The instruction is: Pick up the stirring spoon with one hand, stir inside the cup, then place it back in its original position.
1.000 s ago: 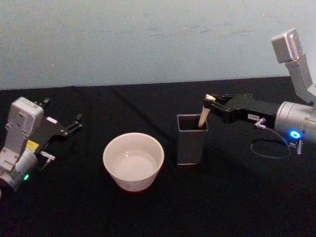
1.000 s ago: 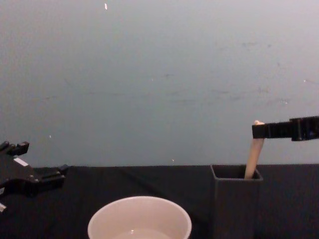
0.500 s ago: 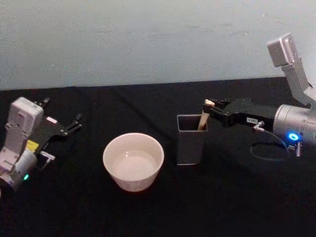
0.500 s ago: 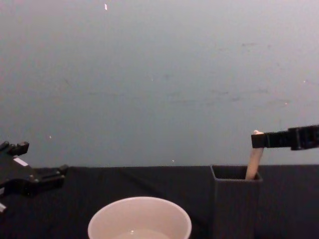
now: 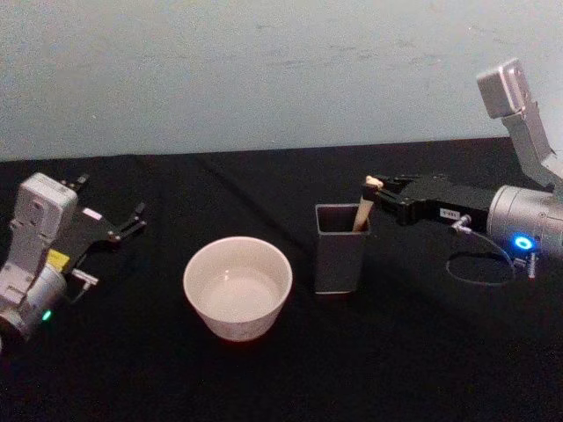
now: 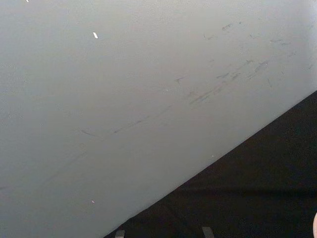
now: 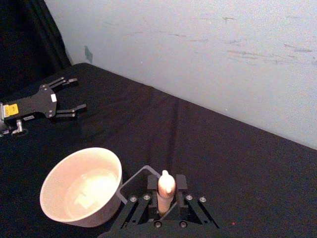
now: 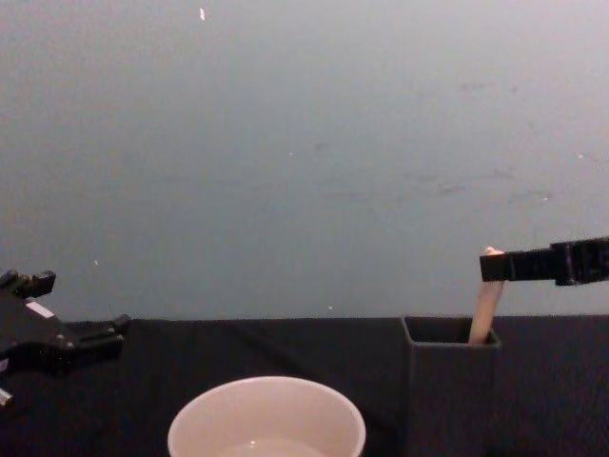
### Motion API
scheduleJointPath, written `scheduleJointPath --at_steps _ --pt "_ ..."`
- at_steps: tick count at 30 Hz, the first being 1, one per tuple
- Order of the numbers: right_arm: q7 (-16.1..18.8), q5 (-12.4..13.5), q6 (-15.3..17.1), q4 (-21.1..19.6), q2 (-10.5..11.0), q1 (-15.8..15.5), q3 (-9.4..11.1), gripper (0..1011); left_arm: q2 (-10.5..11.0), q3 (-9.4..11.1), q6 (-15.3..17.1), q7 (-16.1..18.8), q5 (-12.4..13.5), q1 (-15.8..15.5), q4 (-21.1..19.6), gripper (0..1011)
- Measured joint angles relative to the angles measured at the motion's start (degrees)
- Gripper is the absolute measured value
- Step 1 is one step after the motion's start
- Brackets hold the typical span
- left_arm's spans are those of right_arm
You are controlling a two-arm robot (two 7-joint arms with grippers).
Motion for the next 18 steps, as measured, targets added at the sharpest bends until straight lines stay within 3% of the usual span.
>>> scheduleJointPath --at_steps 9,12,18 --pt "0.0 0.0 0.0 -0.1 0.0 0.0 0.0 448 0.0 0.0 0.0 0.0 0.0 0.0 0.0 1001" --pt "0.0 0.0 -0.1 -0.1 0.0 -0.1 0.0 593 0.0 0.0 0.0 0.0 0.0 0.0 0.0 1001" --pt "-0.1 0.0 -0.1 -0.1 0.0 -0.1 0.0 757 0.0 0.0 0.0 0.0 0.0 0.0 0.0 1001"
